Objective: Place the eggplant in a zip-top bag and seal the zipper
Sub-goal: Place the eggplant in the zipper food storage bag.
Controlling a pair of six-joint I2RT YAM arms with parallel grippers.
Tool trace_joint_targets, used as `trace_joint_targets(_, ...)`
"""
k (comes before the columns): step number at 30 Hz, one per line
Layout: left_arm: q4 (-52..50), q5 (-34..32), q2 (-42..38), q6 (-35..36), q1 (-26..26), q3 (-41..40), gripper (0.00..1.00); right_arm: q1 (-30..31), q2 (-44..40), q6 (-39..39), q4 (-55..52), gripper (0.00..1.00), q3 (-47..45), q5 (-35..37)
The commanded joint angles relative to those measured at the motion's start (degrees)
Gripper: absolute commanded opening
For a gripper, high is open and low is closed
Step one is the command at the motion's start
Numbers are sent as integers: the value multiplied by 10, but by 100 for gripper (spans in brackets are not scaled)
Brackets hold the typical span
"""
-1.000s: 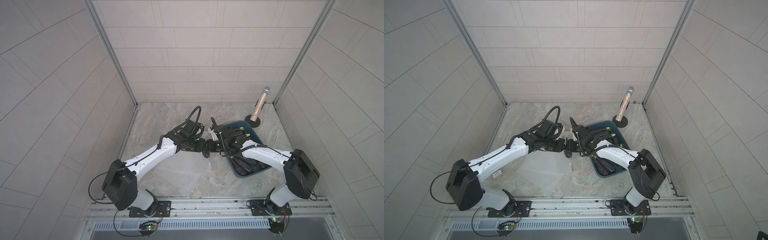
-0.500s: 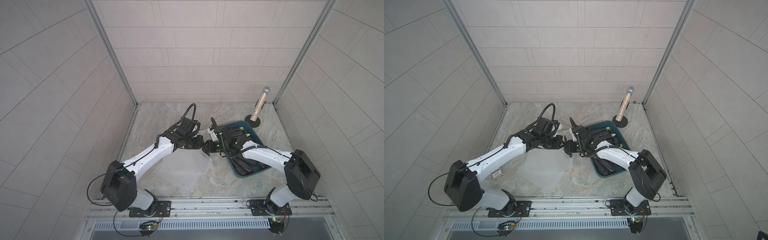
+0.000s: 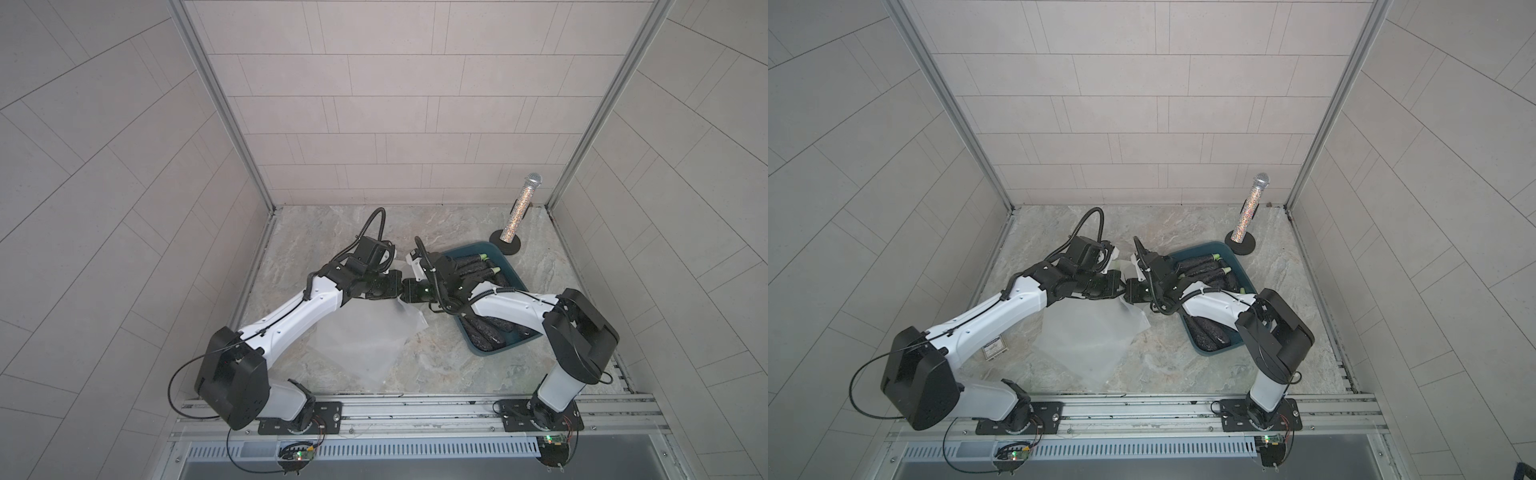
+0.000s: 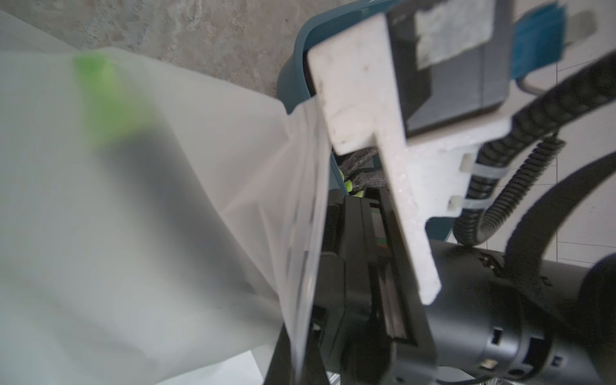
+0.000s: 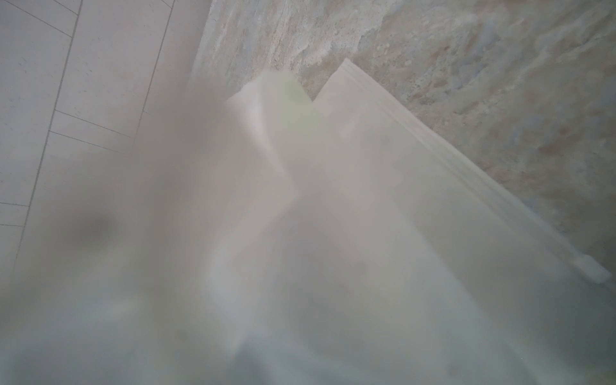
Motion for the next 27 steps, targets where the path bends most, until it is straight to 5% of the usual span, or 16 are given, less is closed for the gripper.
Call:
trace_joint_targets(1, 14, 33, -19, 2, -5, 4, 0, 6, 13, 16, 44, 43, 1, -11)
trace_joint_targets(6, -6, 10, -20, 11, 8, 0, 0, 6, -25, -2, 27, 53, -14, 1)
trace_joint_targets(19, -51, -69, 7, 47, 35, 0, 0, -11, -164, -64, -79, 49, -54, 10)
trace_joint_targets(27, -52, -76, 7, 53, 36, -4, 0, -110, -255, -97, -233, 49, -91, 76)
